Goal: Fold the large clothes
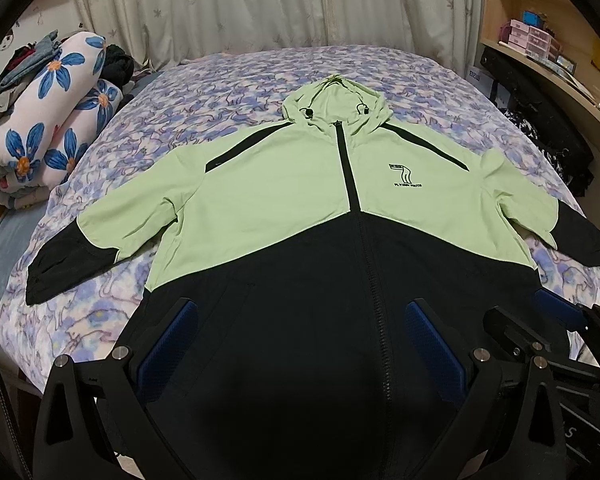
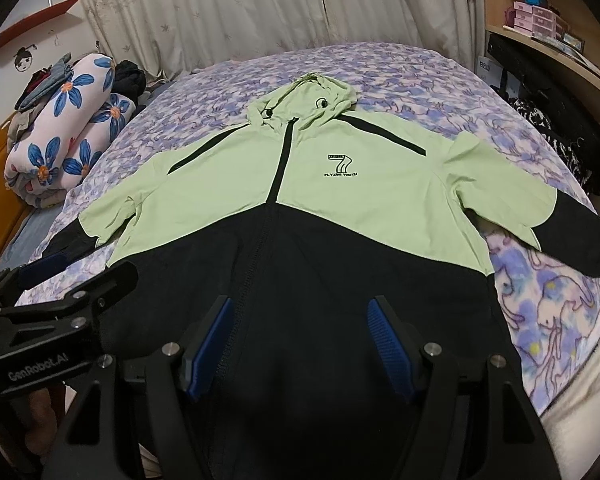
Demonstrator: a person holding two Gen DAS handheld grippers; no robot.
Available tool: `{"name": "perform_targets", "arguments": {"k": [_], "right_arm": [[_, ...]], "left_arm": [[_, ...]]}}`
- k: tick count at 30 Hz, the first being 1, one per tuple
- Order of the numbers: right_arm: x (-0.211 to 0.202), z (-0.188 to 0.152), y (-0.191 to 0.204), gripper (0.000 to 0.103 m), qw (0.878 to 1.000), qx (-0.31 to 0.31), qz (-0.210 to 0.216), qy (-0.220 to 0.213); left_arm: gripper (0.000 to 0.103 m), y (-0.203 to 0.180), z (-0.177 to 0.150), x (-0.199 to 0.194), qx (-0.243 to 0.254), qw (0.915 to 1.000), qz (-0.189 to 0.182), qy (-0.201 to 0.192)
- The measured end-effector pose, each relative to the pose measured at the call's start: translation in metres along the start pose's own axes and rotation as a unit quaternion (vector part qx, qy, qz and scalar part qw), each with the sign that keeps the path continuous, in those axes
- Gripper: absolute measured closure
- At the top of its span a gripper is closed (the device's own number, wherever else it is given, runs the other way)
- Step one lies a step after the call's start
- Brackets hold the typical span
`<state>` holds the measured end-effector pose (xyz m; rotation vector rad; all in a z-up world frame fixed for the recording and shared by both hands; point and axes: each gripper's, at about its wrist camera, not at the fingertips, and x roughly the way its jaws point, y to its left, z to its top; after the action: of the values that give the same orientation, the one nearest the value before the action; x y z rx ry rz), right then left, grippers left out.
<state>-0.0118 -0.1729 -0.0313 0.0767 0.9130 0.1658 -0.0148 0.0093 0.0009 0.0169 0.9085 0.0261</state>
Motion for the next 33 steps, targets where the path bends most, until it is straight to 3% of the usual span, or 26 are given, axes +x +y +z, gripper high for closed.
{"name": "perform_targets", "arguments": {"k": [8,17,23,28,33], "right_arm": [[-0.004,0.010,-0.007,0.033,1.000,-0.008,0.001,-0.010],[-0.037,0.069,-0.040,0.034,0.998,-0.005,-0.023,-0.053],[-0.054,0.118,-0.096,0.034,0.990,0.039,-0.080,-0.109],[-0.066,0.151,-0.157,0.034,0.966,0.070,-0.159,-0.190],[-0.058,0.169,-0.236,0.034,0.958,0.135,-0.199,-0.153]], "left_arm": [[0.001,-0.008,0.012,-0.004,0.007,0.9999,-0.001,-0.014],[0.001,-0.020,0.062,-0.001,0.027,0.9973,-0.034,-0.060],[0.001,-0.030,0.119,0.004,0.036,0.9928,-0.034,-0.109],[0.001,-0.043,0.166,0.014,0.040,0.9897,-0.036,-0.132],[0.001,-0.064,0.196,0.035,0.046,0.9882,-0.086,-0.118]]}}
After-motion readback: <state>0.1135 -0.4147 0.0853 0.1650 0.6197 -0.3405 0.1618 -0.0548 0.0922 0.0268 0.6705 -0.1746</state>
